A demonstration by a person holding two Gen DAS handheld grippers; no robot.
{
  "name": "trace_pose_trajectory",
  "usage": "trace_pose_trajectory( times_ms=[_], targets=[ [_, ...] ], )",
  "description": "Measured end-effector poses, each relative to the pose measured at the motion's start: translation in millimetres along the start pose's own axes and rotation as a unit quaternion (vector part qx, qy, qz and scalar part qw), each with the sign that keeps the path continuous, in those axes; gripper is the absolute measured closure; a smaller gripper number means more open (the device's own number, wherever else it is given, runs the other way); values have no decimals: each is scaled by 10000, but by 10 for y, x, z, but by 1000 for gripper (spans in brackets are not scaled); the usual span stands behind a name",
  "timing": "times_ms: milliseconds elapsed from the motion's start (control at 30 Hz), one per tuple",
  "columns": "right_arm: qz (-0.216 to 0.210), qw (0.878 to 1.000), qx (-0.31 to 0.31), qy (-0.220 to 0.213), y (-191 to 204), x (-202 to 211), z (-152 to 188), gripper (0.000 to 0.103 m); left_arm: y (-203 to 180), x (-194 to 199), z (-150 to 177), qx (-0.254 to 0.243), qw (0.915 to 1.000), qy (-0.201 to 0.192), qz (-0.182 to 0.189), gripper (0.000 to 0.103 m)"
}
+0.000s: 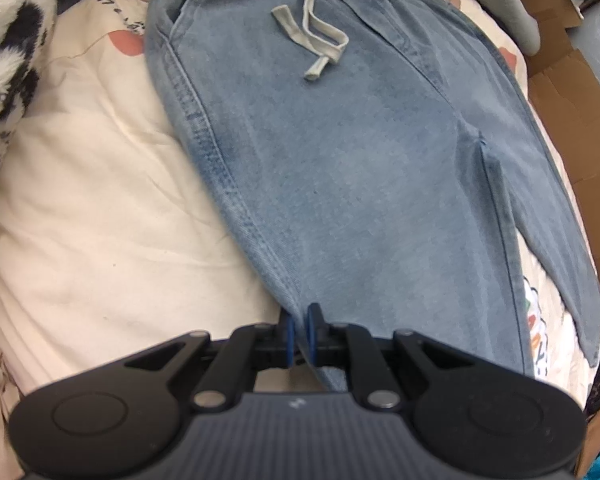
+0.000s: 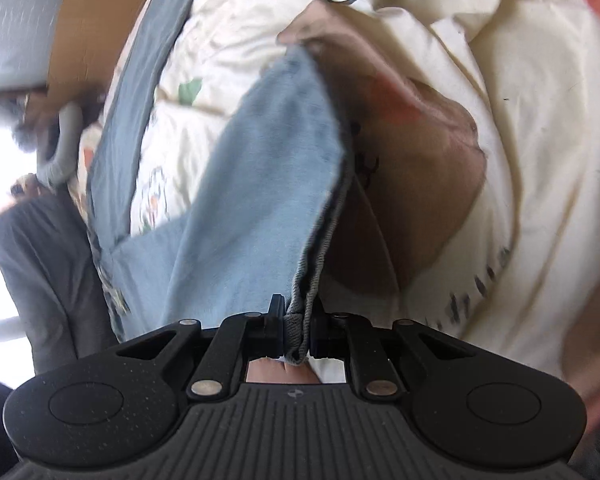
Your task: Fold clothes
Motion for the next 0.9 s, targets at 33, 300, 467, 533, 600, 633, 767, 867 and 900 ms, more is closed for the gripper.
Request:
trace_pose_trajectory(
  times_ms=[33, 300, 467, 533, 600, 633, 767, 867, 900],
  targets=[
    [46, 9999, 60, 74, 23, 51, 40, 94, 9, -1, -1, 30, 10000, 2, 25, 95],
    [387, 9973, 277, 552, 85, 264, 381, 94, 100, -37, -42, 330, 9992, -124, 169, 89],
    [637, 9952, 244, 696, 12, 240, 489, 94, 184, -22, -174, 574, 9973, -409, 209, 89],
    [719, 9942, 266, 748, 13, 212, 511, 94, 223, -17, -247, 657, 9962, -526, 212, 89],
    [792, 9933, 284, 786, 15, 187, 528, 94, 261, -8, -313, 711, 9953, -635, 173, 89],
    [828, 9929, 293, 806, 16, 174, 536, 94, 279, -4, -345, 737, 9948, -690, 153, 93],
    [966, 9915, 290, 817, -20, 168, 553, 94, 257, 51, -370, 436, 9956, -828, 6, 99],
    [1104, 9895, 295, 882, -78, 151, 573, 94, 271, 98, -351, 452, 9951, -881, -75, 100],
    [1150, 9888, 289, 908, -101, 143, 581, 94, 269, 103, -341, 404, 9950, -900, -140, 100]
  ],
)
Point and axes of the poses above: each gripper's, at about its wrist camera, not at the fingertips, and x roughly against the way its jaws point, y to its left, z to its underside, the point moved 6 cm from there along -x, roughly the way its jaws point, and after that the axes turned 11 degrees about x, right-handed, at the moved point
